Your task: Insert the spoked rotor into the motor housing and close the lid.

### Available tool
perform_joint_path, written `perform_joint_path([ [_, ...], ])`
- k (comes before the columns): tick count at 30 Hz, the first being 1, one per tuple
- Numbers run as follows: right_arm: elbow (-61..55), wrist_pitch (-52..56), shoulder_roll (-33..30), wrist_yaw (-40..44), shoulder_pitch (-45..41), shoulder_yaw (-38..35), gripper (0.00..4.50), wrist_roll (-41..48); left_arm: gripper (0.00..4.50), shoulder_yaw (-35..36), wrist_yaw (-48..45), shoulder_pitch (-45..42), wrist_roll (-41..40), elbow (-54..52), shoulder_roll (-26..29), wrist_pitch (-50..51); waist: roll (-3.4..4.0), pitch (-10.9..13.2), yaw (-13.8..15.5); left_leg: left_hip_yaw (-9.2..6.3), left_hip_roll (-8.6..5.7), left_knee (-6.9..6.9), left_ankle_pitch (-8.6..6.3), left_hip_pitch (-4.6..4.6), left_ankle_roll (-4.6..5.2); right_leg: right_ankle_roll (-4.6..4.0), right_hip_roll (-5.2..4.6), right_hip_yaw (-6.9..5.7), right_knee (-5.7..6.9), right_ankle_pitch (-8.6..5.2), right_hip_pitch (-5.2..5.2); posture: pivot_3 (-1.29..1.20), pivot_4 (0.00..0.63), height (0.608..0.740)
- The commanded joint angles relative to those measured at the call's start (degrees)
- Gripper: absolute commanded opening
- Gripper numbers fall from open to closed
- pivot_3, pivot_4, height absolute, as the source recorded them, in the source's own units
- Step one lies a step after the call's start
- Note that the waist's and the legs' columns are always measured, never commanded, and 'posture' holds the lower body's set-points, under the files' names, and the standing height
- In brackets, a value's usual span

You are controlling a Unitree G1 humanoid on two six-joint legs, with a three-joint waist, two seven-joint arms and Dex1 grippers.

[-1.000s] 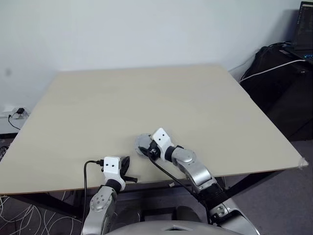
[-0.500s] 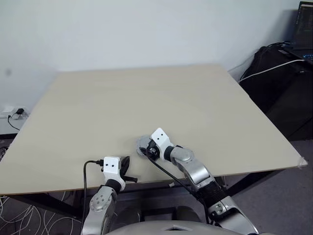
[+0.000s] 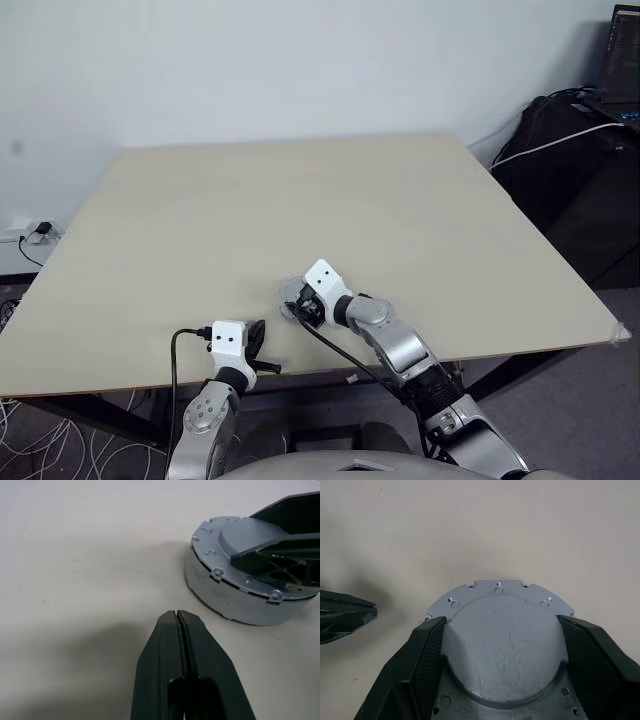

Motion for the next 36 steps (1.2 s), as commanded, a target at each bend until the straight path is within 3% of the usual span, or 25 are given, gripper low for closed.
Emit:
perform_joint_path([
  [1, 1.0, 1.9, -1.1, 0.0, 0.8, -0.6, 3.20, -0.3, 0.05, -0.3, 0.1, -0.4, -0.1, -2.8, -0.2, -0.3, 0.00, 0.0, 0.0, 0.00, 0.00, 0.00, 0.00, 0.00, 0.00, 0.00, 0.00, 0.00, 0.00, 0.00, 0.00, 0.00, 0.000, 0.740],
  [16, 0.9, 6.1, -1.9, -1.7, 2.0, -1.9, 3.20, 0.0, 0.05, 0.0, -0.1, -0.6, -0.3, -2.8, 0.1, -0.1, 0.12, -0.1, 1.0, 0.00, -0.06, 0.00, -0.04, 0.00, 0.00, 0.00, -0.06, -0.01, -0.03, -0.01, 0.04, 0.00, 0.000, 0.740],
  [23, 1.2, 1.6, -5.0, 0.0, 2.3, 0.8, 3.20, -1.8, 0.05, 0.0, 0.0, -0.6, -0.2, -2.7, 0.0, -0.2, 0.14, -0.1, 1.3, 0.00, -0.07, 0.02, -0.06, 0.00, -0.04, -0.04, -0.07, -0.02, -0.04, -0.05, 0.06, 0.00, 0.000, 0.740],
  [27, -0.1, 1.3, -4.7, 2.5, 3.3, -1.0, 3.20, 1.9, 0.05, 0.0, 0.0, -0.6, -0.3, -2.6, -0.1, -0.3, 0.12, -0.1, 1.4, -0.01, -0.10, 0.01, -0.06, 0.00, -0.01, 0.00, -0.09, -0.03, -0.06, -0.04, 0.08, 0.00, 0.000, 0.740],
  [33, 0.3, -1.1, -5.6, -0.9, 2.8, 0.1, 3.20, -1.7, 0.05, -0.1, -0.3, -0.8, -0.5, -2.5, -0.1, -0.1, 0.12, -0.1, 1.4, -0.02, -0.10, -0.01, -0.07, 0.00, 0.08, 0.02, -0.09, -0.03, -0.07, -0.07, 0.06, 0.00, 0.000, 0.740],
  [36, -0.2, 4.6, -3.1, -0.6, 3.0, -3.5, 3.20, 2.9, 0.05, -0.1, -0.3, -0.9, -0.4, -2.4, 0.0, -0.1, 0.12, -0.1, 1.4, -0.02, -0.08, 0.00, -0.09, 0.00, 0.02, 0.03, -0.09, -0.03, -0.06, -0.07, 0.07, 0.00, 0.000, 0.740],
])
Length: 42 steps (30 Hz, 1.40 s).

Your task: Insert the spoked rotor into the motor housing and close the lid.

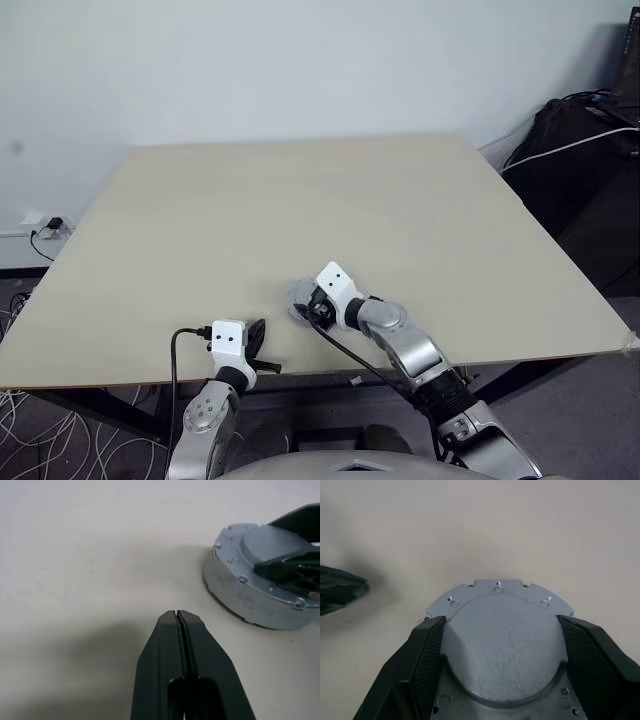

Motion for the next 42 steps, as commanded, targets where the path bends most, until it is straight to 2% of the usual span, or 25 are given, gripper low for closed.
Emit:
perform_joint_path([
  [1, 1.5, 9.5, 1.9, -0.8, 0.9, -5.5, 3.20, 4.4, 0.05, -0.1, -0.2, -0.7, -0.3, -2.4, -0.1, -0.2, -0.01, 0.0, 0.0, 0.00, 0.00, 0.00, 0.01, 0.00, -0.01, -0.02, 0.00, 0.00, 0.00, -0.01, 0.00, 0.00, 0.000, 0.740],
  [8, 1.0, 10.3, 0.8, -0.7, 0.5, -3.9, 3.20, 3.2, 0.05, -0.2, -0.3, -0.8, -0.2, -2.4, 0.1, -0.2, -0.03, 0.0, 0.0, 0.00, 0.00, 0.02, 0.00, 0.01, -0.02, -0.05, 0.00, 0.00, 0.00, -0.03, 0.02, 0.00, 0.000, 0.740],
  [15, 0.8, 7.5, 0.5, -0.8, 1.2, -2.7, 3.20, 2.5, 0.05, 1.8, 0.7, -5.6, -0.1, -4.6, 0.9, 1.1, -0.04, 0.0, 0.0, -0.01, 0.01, 0.01, 0.01, 0.01, -0.03, -0.02, 0.00, -0.03, 0.01, -0.02, 0.02, 0.00, 0.000, 0.740],
  [20, 2.8, 1.5, -2.7, -2.1, 1.2, 2.0, 3.20, -3.5, 0.05, 2.6, 0.1, -7.7, -0.1, -4.8, 2.1, 1.6, 0.02, -0.1, -0.1, -0.01, -0.02, -0.03, 0.01, 0.01, 0.01, 0.00, 0.00, -0.01, -0.01, 0.01, 0.00, 0.00, 0.000, 0.740],
  [30, 3.4, 2.1, -2.2, -2.1, 1.7, 0.6, 3.20, -2.0, 0.05, 2.1, -0.2, -6.9, -0.5, -5.2, 1.9, 2.5, 0.01, -0.1, 0.0, -0.01, -0.02, 0.02, 0.03, 0.03, -0.04, -0.06, 0.00, -0.01, -0.02, -0.04, 0.07, 0.00, 0.000, 0.740],
  [35, 3.2, 2.7, -1.8, -1.8, 1.5, 0.0, 3.20, -1.4, 0.05, 3.0, -0.2, -10.2, -2.3, -5.4, 2.2, 10.4, 0.00, -0.1, 0.1, -0.03, -0.02, 0.02, 0.03, 0.03, -0.03, 0.04, 0.01, -0.01, 0.00, 0.02, 0.06, 0.00, 0.000, 0.740],
  [42, 3.5, 3.1, -1.4, -1.8, 1.2, 0.1, 3.20, -1.3, 0.05, 5.1, -5.3, -23.6, -9.7, -0.5, 4.8, 30.1, -0.03, -0.1, -0.1, -0.05, -0.03, 0.02, 0.12, 0.04, 0.04, 0.11, 0.04, -0.03, 0.02, 0.06, 0.08, 0.00, 0.000, 0.740],
])
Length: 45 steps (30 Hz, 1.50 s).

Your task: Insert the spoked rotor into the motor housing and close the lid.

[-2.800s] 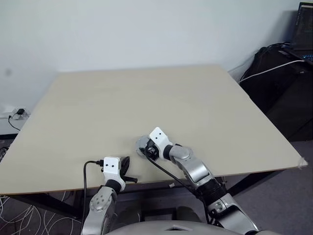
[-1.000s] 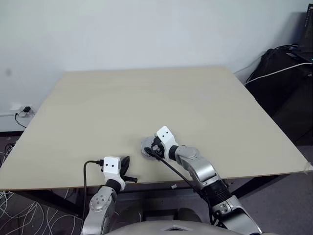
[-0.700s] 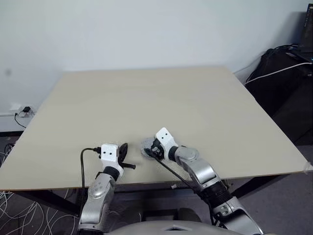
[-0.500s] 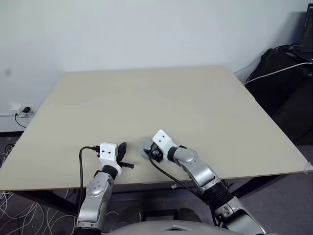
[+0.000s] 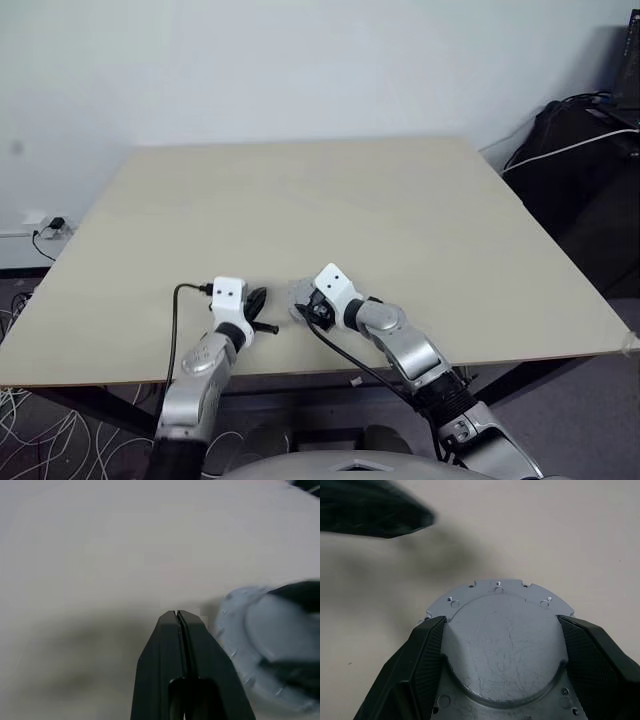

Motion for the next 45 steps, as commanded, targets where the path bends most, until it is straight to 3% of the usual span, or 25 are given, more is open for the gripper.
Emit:
perform_joint_path([
  [1, 3.2, 3.1, -1.2, -0.4, 1.1, -0.6, 3.20, -1.3, 0.05, 1.8, -2.1, -5.8, -4.5, 1.9, 0.5, 9.5, -0.02, 0.0, -0.2, 0.00, 0.00, 0.00, 0.05, 0.00, 0.09, 0.00, 0.01, 0.00, 0.00, 0.00, 0.00, 0.00, 0.000, 0.740],
  [10, 2.0, 3.6, -1.0, -1.0, 1.7, -1.1, 3.20, -1.0, 0.05, 2.4, -6.0, -17.3, -9.4, 8.8, 1.5, 25.6, -0.09, 0.0, -0.3, -0.09, -0.02, -0.04, 0.09, 0.01, 0.12, -0.05, 0.04, 0.05, -0.01, 0.01, -0.02, 0.00, 0.000, 0.740],
  [29, 0.7, 4.4, -0.9, 0.1, 1.6, -1.7, 3.20, 0.5, 0.05, -4.2, -6.8, -20.2, -4.8, 11.7, 3.6, 33.3, -0.14, -0.2, -0.3, -0.12, -0.06, -0.07, 0.04, 0.01, -0.06, -0.12, 0.02, 0.12, -0.02, 0.05, -0.01, 0.00, 0.000, 0.740],
  [33, -0.3, 4.6, -0.8, -0.4, 1.9, -2.7, 4.47, 1.1, 0.05, -4.5, -7.3, -20.0, -4.7, 11.6, 3.5, 33.3, -0.20, -0.2, -0.3, -0.12, -0.07, -0.10, 0.03, 0.01, -0.04, -0.14, 0.02, 0.13, -0.03, 0.06, -0.01, 0.00, 0.000, 0.740],
  [40, -4.6, 3.6, -1.7, -0.2, 3.3, -4.9, 4.47, 2.2, 0.05, -4.8, -7.8, -20.0, -4.6, 11.8, 3.6, 32.8, -0.23, -0.2, -0.3, -0.12, -0.06, -0.11, 0.01, 0.01, -0.07, -0.07, 0.02, 0.13, -0.04, 0.01, -0.01, 0.00, 0.000, 0.740],
  [45, -15.6, 4.5, -6.9, 4.7, 8.7, -7.1, 4.47, 6.4, 0.05, -5.2, -8.3, -19.9, -4.5, 11.9, 3.6, 32.4, -0.28, -0.2, -0.2, -0.15, -0.11, -0.11, 0.00, -0.02, 0.02, 0.02, -0.02, 0.13, -0.08, -0.04, -0.01, 0.00, 0.000, 0.740],
])
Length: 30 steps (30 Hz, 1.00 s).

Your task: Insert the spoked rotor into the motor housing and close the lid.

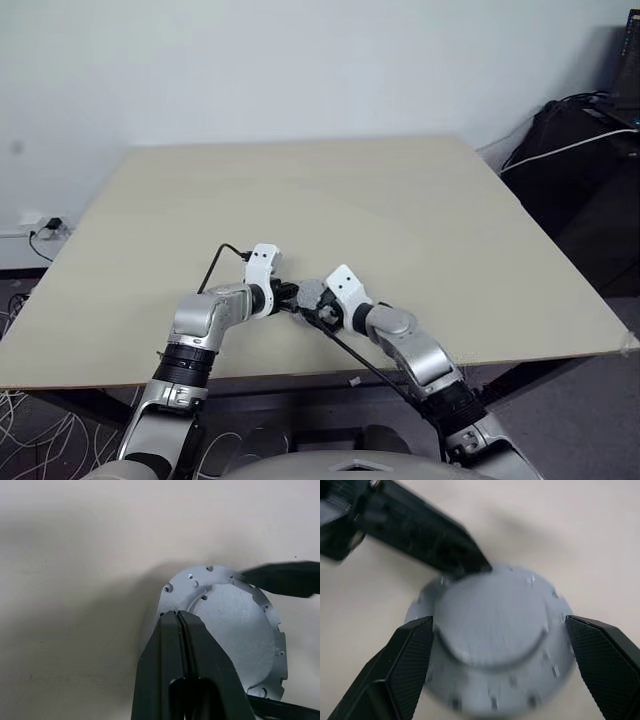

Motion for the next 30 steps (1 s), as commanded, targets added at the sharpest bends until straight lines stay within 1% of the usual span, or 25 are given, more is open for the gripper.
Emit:
perform_joint_path([
  [1, -8.1, 1.8, -3.7, 3.3, 3.0, -3.6, 4.47, 3.3, 0.05, -2.3, -1.0, 0.9, 0.4, 1.1, 0.0, 1.2, -0.03, 0.0, -0.1, 0.01, -0.01, 0.00, -0.01, -0.01, 0.02, 0.02, -0.02, 0.02, -0.01, -0.01, 0.00, 0.00, 0.000, 0.740],
  [4, -14.8, 2.9, -6.4, 4.6, 7.1, -8.6, 4.47, 7.6, 0.05, -2.3, -1.3, 0.8, 0.5, 1.2, -0.2, 1.0, -0.15, 0.1, -0.1, 0.00, -0.01, 0.00, -0.04, -0.03, 0.02, 0.07, -0.02, 0.01, -0.03, -0.04, 0.00, 0.00, 0.000, 0.740],
  [6, -17.4, 5.2, -6.3, 2.7, 8.7, -12.8, 4.47, 9.7, 0.05, -2.4, -1.5, 0.7, 0.5, 1.2, -0.3, 0.8, -0.20, 0.1, -0.1, 0.02, 0.02, 0.00, -0.06, -0.04, -0.02, 0.10, -0.01, 0.01, -0.02, -0.06, -0.02, 0.00, 0.000, 0.740],
  [9, -20.7, 12.8, -1.0, -4.1, 10.4, -21.0, 4.47, 15.1, 0.05, -2.6, -1.9, 0.6, 0.6, 1.4, -0.5, 0.5, -0.35, 0.2, 0.0, 0.03, 0.07, 0.02, -0.06, -0.03, -0.06, 0.10, 0.00, 0.01, -0.01, -0.06, -0.02, 0.00, 0.000, 0.740],
  [12, -23.2, 25.1, 5.8, -9.7, 9.5, -27.1, 4.47, 22.5, 0.05, -2.9, -2.3, 0.6, 0.9, 1.6, -0.5, 0.2, -0.33, 0.2, 0.0, 0.03, 0.08, 0.00, -0.07, -0.03, -0.07, 0.10, 0.02, 0.03, -0.01, -0.06, -0.03, 0.00, 0.000, 0.740],
  [14, -23.6, 35.7, 11.4, -13.8, 7.5, -32.8, 4.47, 28.2, 0.05, -3.1, -2.5, 0.6, 1.0, 1.7, -0.5, 0.0, -0.29, 0.2, 0.0, 0.02, 0.09, -0.01, -0.06, -0.04, -0.05, 0.05, 0.02, 0.05, 0.02, -0.06, -0.06, 0.00, 0.000, 0.740],
  [16, -22.4, 44.2, 16.2, -17.5, 5.1, -37.3, 4.47, 31.4, 0.05, -3.2, -2.7, 0.5, 1.1, 1.8, -0.5, -0.2, -0.26, 0.2, 0.1, 0.03, 0.09, -0.02, -0.05, -0.05, -0.05, -0.21, 0.02, 0.07, 0.05, 0.09, -0.09, 0.00, 0.000, 0.740],
  [19, -20.9, 52.0, 21.2, -21.4, 1.6, -42.8, 4.47, 34.3, 0.05, -3.4, -2.9, 0.5, 1.1, 1.8, -0.6, -0.3, -0.25, 0.2, 0.3, 0.03, 0.03, -0.01, -0.06, -0.10, -0.02, -0.20, -0.01, 0.05, 0.01, 0.10, -0.08, 0.00, 0.000, 0.740],
  [24, -17.3, 58.3, 22.8, -24.0, -2.4, -47.4, 4.47, 37.6, 0.05, -3.5, -3.1, 0.7, 1.4, 1.6, -0.5, -0.3, -0.10, 0.2, 0.1, 0.06, -0.06, -0.03, -0.08, -0.10, 0.14, -0.23, -0.08, 0.07, -0.01, 0.11, -0.10, 0.00, 0.000, 0.740],
  [27, -14.3, 59.9, 23.5, -24.9, -4.4, -49.6, 4.47, 38.5, 0.05, -3.5, -3.3, 0.8, 1.6, 1.5, -0.4, -0.3, -0.04, 0.1, 0.0, 0.07, -0.04, -0.03, -0.07, -0.09, 0.13, -0.19, -0.07, 0.06, 0.01, 0.08, -0.10, 0.00, 0.000, 0.740],
  [30, -11.3, 61.1, 25.5, -24.1, -7.1, -53.2, 4.47, 41.6, 0.05, -3.3, -3.6, 1.0, 1.9, 1.4, -0.3, -0.3, 0.02, 0.1, -0.2, 0.09, -0.03, -0.03, -0.03, -0.05, 0.18, -0.15, -0.06, 0.06, 0.02, 0.06, -0.08, 0.00, 0.000, 0.740],
])
